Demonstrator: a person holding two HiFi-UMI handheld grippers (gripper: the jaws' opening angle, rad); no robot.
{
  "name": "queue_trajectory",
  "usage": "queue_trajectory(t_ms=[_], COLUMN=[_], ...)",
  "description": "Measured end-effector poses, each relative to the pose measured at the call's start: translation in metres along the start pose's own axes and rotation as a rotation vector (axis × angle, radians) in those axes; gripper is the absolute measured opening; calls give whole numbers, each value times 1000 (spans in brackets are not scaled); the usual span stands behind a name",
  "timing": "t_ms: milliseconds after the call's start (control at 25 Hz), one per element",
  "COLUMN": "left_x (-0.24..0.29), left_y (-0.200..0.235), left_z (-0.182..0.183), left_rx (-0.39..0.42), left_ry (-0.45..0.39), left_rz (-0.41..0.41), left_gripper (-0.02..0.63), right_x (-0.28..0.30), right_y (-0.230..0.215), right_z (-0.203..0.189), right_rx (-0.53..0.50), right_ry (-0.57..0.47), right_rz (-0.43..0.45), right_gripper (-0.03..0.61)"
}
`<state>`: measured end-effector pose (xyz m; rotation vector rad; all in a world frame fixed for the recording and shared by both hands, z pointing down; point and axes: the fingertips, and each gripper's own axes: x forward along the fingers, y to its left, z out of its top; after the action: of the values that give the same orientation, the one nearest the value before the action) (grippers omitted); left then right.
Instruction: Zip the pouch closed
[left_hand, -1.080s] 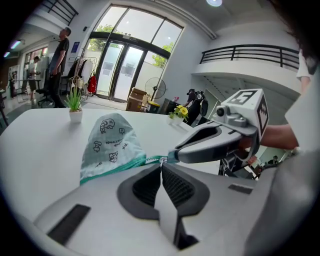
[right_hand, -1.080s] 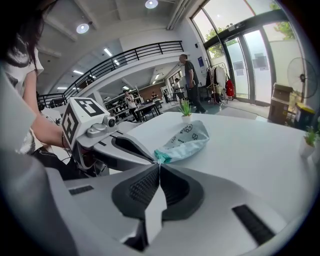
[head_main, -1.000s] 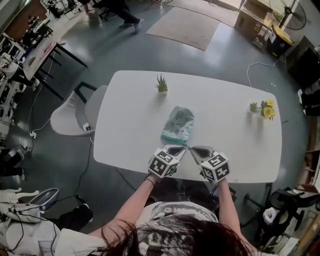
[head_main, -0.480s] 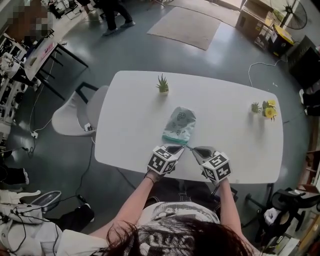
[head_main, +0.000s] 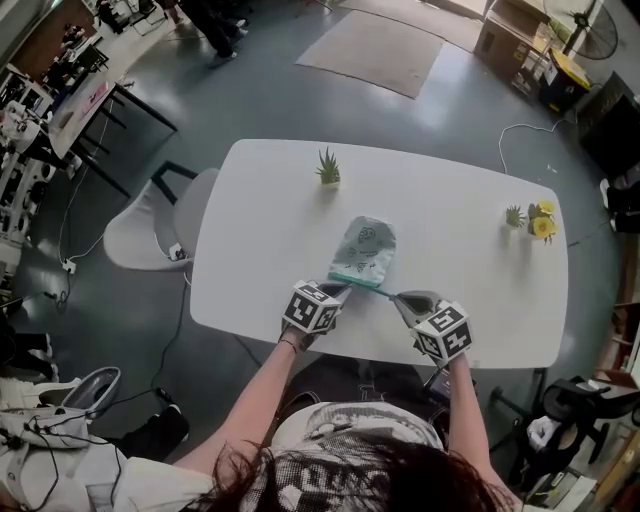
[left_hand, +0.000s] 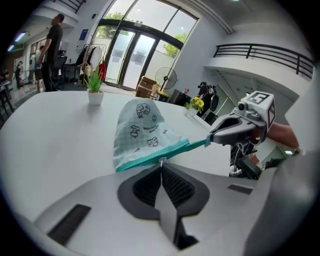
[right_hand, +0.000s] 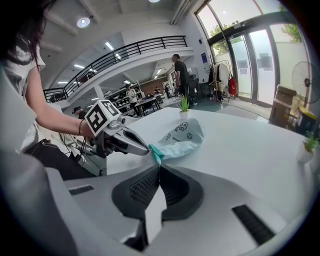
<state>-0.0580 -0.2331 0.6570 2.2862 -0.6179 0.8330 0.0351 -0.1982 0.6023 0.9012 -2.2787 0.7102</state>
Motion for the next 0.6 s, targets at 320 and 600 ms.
queue_trajectory(t_ms=[320, 600], left_x=[-10, -16], left_y=[44, 60], left_z=[-15, -15], left_rx=[6, 45], left_ry=[48, 70], left_rz=[95, 138], left_gripper=[15, 17], right_x=[6, 10], right_y=[-4, -2], right_z=[-9, -8], right_rx=[21, 33], right_ry=[20, 20], right_rz=[-4, -3], right_gripper=[5, 5])
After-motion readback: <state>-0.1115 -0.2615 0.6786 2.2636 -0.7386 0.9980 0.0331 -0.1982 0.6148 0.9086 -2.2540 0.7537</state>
